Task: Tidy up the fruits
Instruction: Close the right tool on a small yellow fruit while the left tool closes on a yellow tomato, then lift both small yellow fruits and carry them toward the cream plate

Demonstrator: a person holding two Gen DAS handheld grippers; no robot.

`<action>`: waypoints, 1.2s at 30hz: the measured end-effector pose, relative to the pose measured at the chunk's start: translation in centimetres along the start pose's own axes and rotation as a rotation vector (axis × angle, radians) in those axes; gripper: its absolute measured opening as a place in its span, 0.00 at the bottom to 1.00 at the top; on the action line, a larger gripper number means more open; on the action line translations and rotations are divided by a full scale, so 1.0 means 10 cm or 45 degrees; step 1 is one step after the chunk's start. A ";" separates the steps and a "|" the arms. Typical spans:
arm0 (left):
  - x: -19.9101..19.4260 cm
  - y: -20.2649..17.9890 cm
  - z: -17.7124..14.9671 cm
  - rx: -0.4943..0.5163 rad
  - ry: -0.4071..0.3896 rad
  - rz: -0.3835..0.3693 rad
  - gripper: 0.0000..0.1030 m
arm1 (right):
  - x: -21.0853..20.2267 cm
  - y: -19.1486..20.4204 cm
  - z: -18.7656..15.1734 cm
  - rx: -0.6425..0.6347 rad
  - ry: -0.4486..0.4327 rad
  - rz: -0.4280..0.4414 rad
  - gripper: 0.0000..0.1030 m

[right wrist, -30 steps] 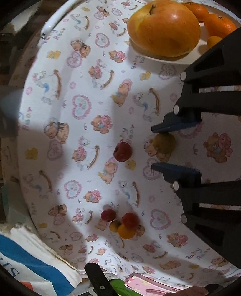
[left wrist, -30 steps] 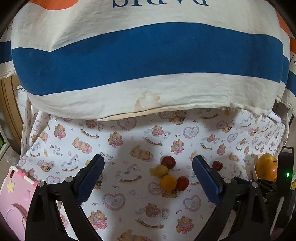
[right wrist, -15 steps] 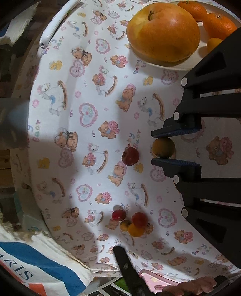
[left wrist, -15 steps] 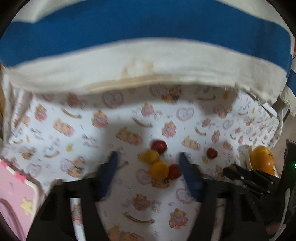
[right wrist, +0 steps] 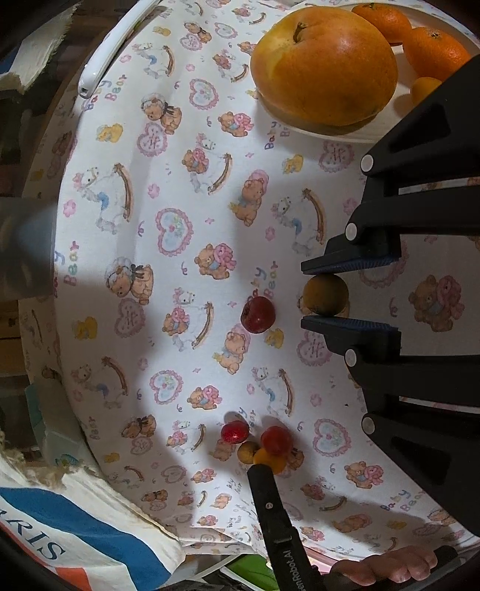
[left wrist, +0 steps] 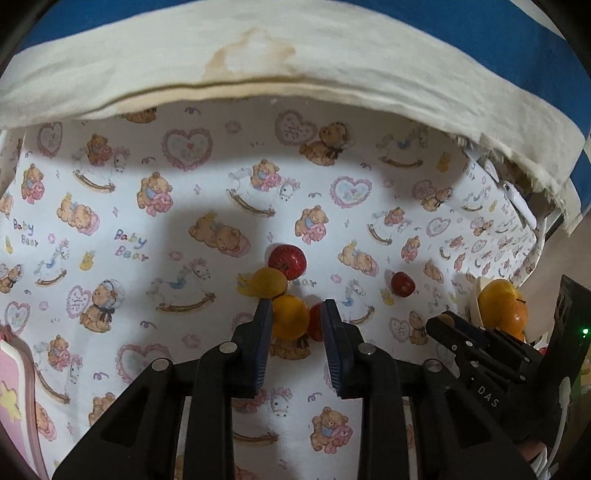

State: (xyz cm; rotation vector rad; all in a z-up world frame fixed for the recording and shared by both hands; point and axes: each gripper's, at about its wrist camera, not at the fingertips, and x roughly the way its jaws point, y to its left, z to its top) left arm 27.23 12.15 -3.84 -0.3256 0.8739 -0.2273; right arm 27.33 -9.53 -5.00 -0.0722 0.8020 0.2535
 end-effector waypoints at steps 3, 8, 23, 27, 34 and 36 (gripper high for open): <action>0.01 -0.01 0.00 0.004 0.001 0.007 0.25 | 0.01 0.00 0.00 -0.002 0.002 0.000 0.23; 0.10 -0.01 -0.02 0.005 0.044 0.041 0.27 | 0.02 0.01 0.00 0.003 0.005 -0.003 0.23; -0.28 -0.33 -0.08 0.190 -0.242 0.119 0.25 | -0.04 0.01 -0.02 -0.001 -0.041 -0.009 0.23; -0.48 -0.42 -0.11 0.251 -0.365 0.098 0.25 | -0.18 0.04 -0.02 -0.028 -0.137 -0.042 0.23; -0.54 -0.49 -0.07 0.246 -0.343 0.143 0.25 | -0.28 0.11 0.00 -0.065 -0.118 -0.085 0.23; -0.58 -0.52 -0.08 0.259 -0.337 0.150 0.25 | -0.31 0.11 0.01 -0.057 -0.099 -0.078 0.23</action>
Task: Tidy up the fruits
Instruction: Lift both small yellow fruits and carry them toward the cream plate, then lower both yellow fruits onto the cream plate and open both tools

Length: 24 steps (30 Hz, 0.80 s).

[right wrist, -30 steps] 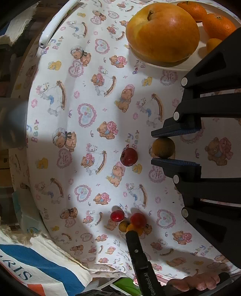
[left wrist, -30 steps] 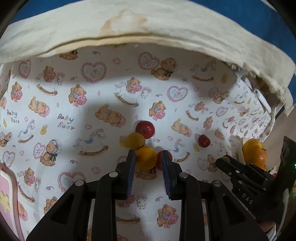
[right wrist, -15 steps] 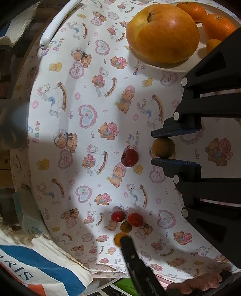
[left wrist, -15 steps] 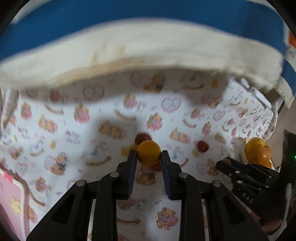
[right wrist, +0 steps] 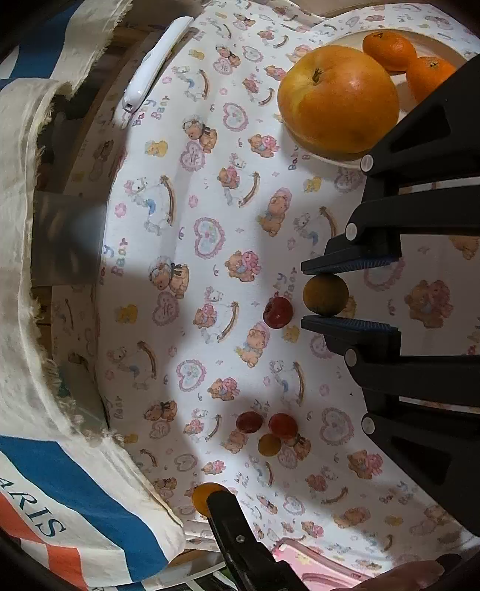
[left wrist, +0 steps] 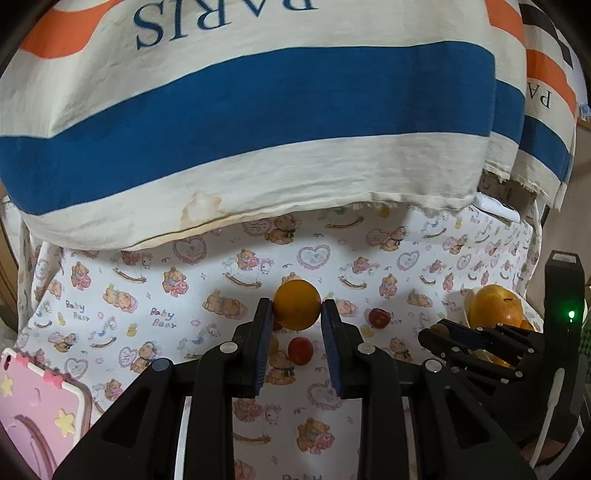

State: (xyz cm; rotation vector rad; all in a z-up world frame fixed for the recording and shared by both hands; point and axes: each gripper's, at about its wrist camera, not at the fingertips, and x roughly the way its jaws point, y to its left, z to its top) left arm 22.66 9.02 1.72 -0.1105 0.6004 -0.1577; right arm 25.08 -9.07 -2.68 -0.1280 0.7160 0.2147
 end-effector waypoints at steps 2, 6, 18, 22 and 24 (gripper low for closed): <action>-0.03 -0.05 0.00 0.025 0.018 0.014 0.25 | -0.04 -0.01 0.01 0.009 0.002 -0.010 0.23; -0.06 -0.17 -0.01 0.078 0.064 -0.014 0.25 | -0.21 -0.10 0.02 0.051 0.013 0.011 0.23; -0.12 -0.76 -0.07 0.228 0.180 -0.109 0.25 | -0.92 -1.04 -0.11 0.264 0.000 -0.138 0.23; -0.09 -1.00 -0.10 0.250 0.219 -0.159 0.25 | -1.09 -1.36 -0.17 0.311 0.008 -0.159 0.23; -0.06 -1.10 -0.12 0.249 0.240 -0.182 0.25 | -1.14 -1.50 -0.21 0.329 0.012 -0.163 0.23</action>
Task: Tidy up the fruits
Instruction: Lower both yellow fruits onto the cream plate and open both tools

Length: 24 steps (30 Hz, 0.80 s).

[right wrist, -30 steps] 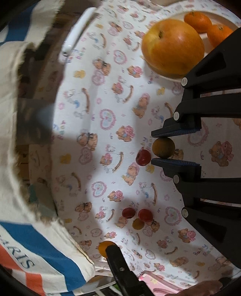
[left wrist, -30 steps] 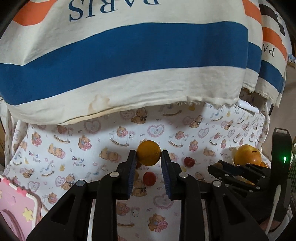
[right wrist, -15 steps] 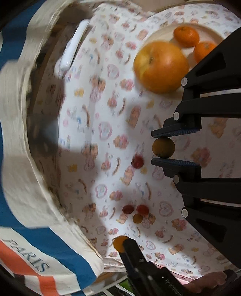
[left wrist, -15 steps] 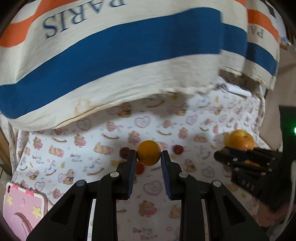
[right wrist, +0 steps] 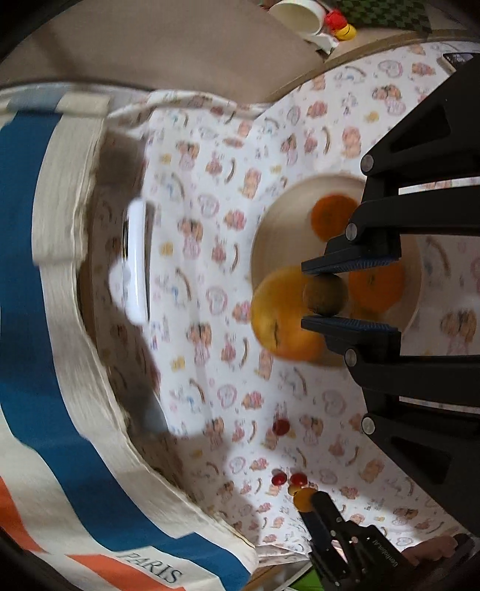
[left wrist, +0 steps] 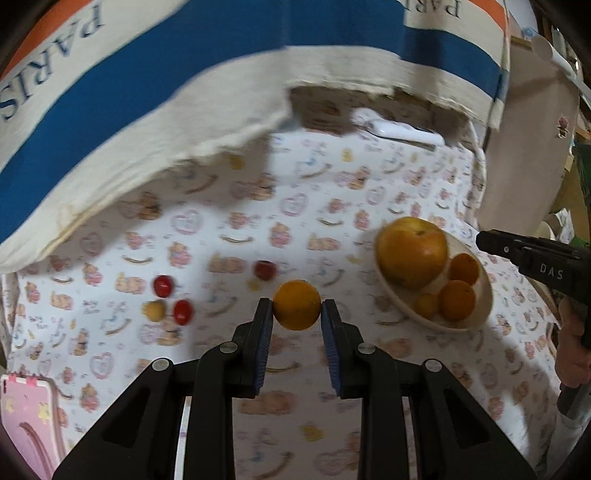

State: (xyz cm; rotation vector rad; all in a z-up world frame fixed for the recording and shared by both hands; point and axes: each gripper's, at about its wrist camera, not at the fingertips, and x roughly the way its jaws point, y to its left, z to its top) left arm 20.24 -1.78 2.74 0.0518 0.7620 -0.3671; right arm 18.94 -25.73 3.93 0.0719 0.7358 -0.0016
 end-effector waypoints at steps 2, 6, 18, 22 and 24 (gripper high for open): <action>0.04 -0.14 0.03 0.011 0.019 -0.023 0.25 | -0.01 -0.08 -0.02 0.008 0.005 0.004 0.23; 0.11 -0.43 0.10 0.055 0.039 -0.069 0.25 | -0.01 -0.28 -0.10 0.039 0.045 0.029 0.23; 0.45 -1.09 0.11 0.122 0.161 -0.184 0.25 | 0.15 -0.64 -0.45 0.082 0.173 0.048 0.23; 0.52 -1.18 0.10 0.141 0.175 -0.175 0.25 | 0.23 -0.59 -0.49 0.035 0.173 0.077 0.23; 0.56 -1.20 0.10 0.146 0.185 -0.170 0.25 | 0.28 -0.60 -0.51 0.033 0.185 0.081 0.23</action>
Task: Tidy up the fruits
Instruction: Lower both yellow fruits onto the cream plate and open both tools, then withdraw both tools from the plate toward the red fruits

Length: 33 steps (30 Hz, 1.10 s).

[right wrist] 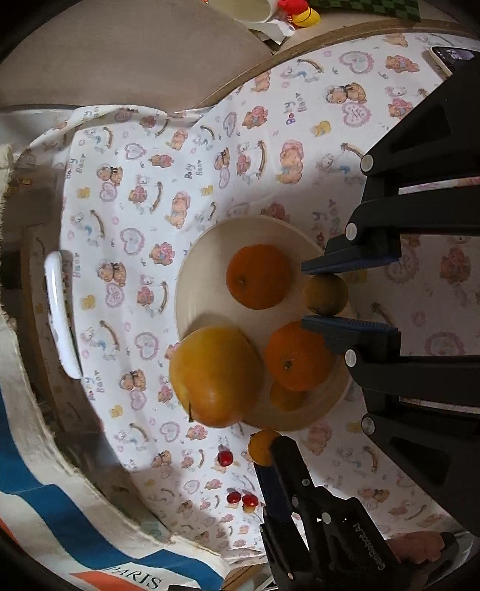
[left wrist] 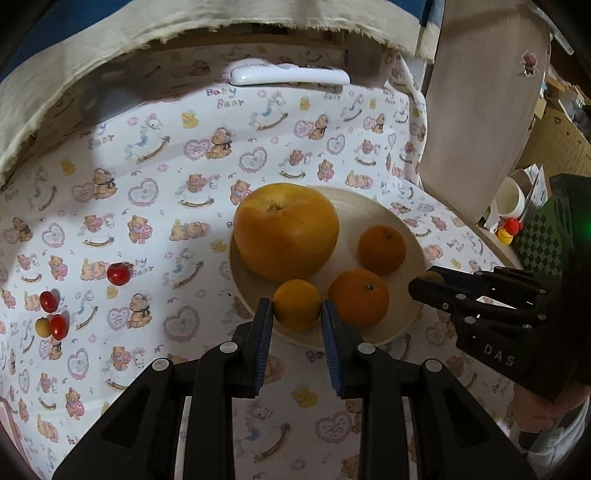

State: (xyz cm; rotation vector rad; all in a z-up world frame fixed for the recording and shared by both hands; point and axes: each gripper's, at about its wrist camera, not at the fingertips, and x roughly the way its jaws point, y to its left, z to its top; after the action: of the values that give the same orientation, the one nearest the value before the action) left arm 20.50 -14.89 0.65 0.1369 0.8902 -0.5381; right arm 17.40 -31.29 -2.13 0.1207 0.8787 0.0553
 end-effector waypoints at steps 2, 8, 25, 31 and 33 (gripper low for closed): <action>0.04 0.01 0.00 -0.001 0.010 0.001 0.25 | 0.04 -0.02 -0.01 -0.002 0.012 0.003 0.23; 0.13 -0.01 -0.02 0.001 0.035 0.003 0.25 | 0.06 -0.06 -0.02 -0.015 -0.004 -0.011 0.23; 0.12 -0.03 -0.03 0.018 0.029 0.022 0.33 | 0.03 -0.03 -0.03 -0.033 -0.038 -0.038 0.46; -0.03 0.00 -0.03 0.010 -0.020 0.037 0.43 | -0.06 -0.03 -0.01 -0.040 -0.061 -0.037 0.46; -0.10 0.03 -0.03 0.002 -0.037 0.052 0.49 | -0.10 -0.03 0.00 -0.044 -0.071 -0.038 0.46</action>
State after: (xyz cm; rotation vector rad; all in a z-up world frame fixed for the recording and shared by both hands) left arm 19.96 -14.17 1.19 0.1483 0.8569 -0.5020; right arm 16.77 -31.68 -1.38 0.0770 0.8230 0.0392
